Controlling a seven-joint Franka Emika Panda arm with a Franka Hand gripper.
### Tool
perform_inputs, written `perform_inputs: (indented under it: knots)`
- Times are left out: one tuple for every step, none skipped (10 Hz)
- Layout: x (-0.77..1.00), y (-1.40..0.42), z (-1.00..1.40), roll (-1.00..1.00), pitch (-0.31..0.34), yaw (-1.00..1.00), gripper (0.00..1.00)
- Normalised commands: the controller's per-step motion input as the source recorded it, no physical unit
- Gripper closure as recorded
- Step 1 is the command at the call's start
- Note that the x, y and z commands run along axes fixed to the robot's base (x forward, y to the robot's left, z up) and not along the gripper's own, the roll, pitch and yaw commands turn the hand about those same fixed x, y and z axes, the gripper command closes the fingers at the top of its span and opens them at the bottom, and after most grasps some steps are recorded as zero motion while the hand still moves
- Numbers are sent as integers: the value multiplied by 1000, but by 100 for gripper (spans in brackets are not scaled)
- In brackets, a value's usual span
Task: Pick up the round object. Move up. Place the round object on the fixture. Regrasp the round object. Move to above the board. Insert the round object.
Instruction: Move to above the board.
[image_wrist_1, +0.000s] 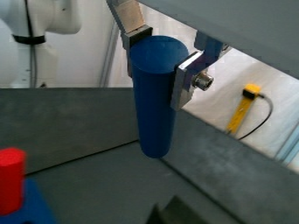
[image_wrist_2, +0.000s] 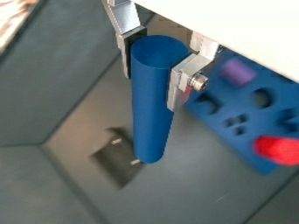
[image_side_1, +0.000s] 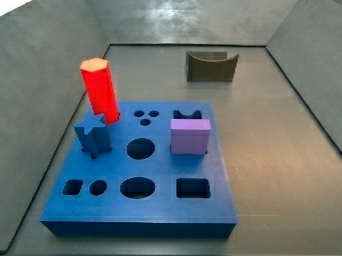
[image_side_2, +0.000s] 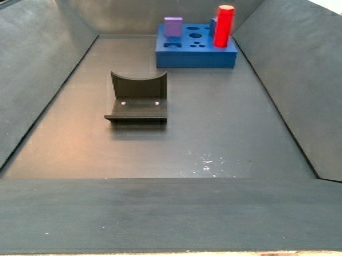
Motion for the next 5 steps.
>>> perform_inputs:
  knots:
    - [-897, -486, -371, -1000, -226, -40, 100]
    - [-731, -360, -288, -1000, -233, -41, 100]
    - [-430, -143, -137, -1000, -251, -56, 100]
    - [-257, -33, -59, -1000, -255, -66, 100]
    - [-132, 25, -18, -1000, -253, -75, 100]
